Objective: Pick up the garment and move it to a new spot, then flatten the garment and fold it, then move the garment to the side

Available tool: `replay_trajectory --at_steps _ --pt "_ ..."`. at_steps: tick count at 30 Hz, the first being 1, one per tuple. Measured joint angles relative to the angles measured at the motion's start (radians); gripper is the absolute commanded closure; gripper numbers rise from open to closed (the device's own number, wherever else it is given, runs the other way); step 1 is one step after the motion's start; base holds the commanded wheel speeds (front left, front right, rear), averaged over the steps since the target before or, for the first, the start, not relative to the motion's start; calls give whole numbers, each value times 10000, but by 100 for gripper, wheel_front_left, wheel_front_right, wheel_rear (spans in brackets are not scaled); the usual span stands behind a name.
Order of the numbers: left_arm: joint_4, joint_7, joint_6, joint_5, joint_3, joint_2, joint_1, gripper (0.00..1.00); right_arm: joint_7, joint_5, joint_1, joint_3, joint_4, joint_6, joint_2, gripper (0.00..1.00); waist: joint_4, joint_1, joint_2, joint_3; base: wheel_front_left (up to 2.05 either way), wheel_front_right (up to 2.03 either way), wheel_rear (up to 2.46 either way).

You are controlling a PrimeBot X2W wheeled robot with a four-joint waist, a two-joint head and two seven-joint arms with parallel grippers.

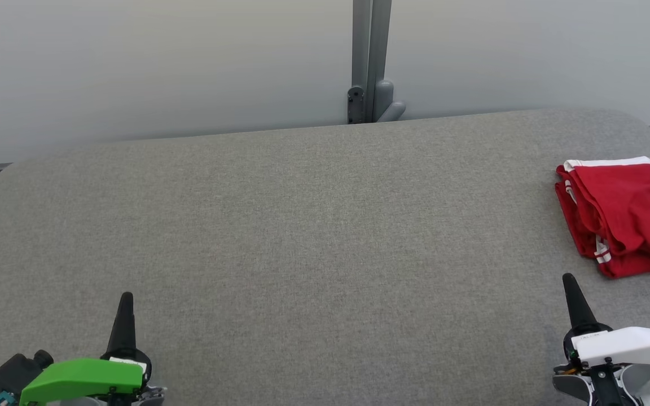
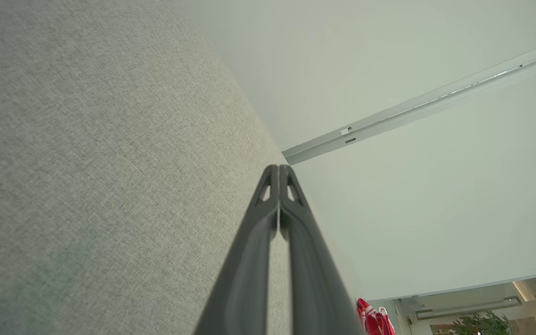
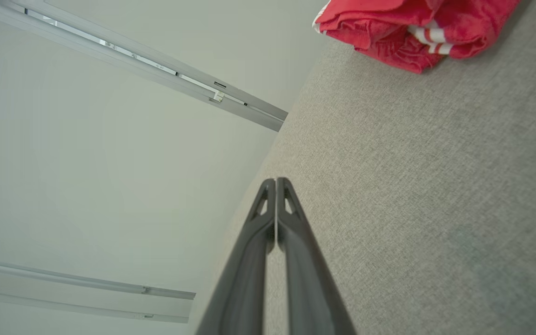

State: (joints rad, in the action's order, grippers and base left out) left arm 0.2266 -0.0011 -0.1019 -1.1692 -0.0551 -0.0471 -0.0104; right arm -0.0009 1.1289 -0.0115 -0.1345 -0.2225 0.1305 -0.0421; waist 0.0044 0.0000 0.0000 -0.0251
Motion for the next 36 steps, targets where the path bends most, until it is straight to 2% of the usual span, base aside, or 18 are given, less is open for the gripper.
replay_trajectory --at_steps 36 --pt "121 792 -190 -3009 -395 -2 -620 100 786 3306 -633 142 -150 0 -36 100 -28 0 0 180 0 0 0"
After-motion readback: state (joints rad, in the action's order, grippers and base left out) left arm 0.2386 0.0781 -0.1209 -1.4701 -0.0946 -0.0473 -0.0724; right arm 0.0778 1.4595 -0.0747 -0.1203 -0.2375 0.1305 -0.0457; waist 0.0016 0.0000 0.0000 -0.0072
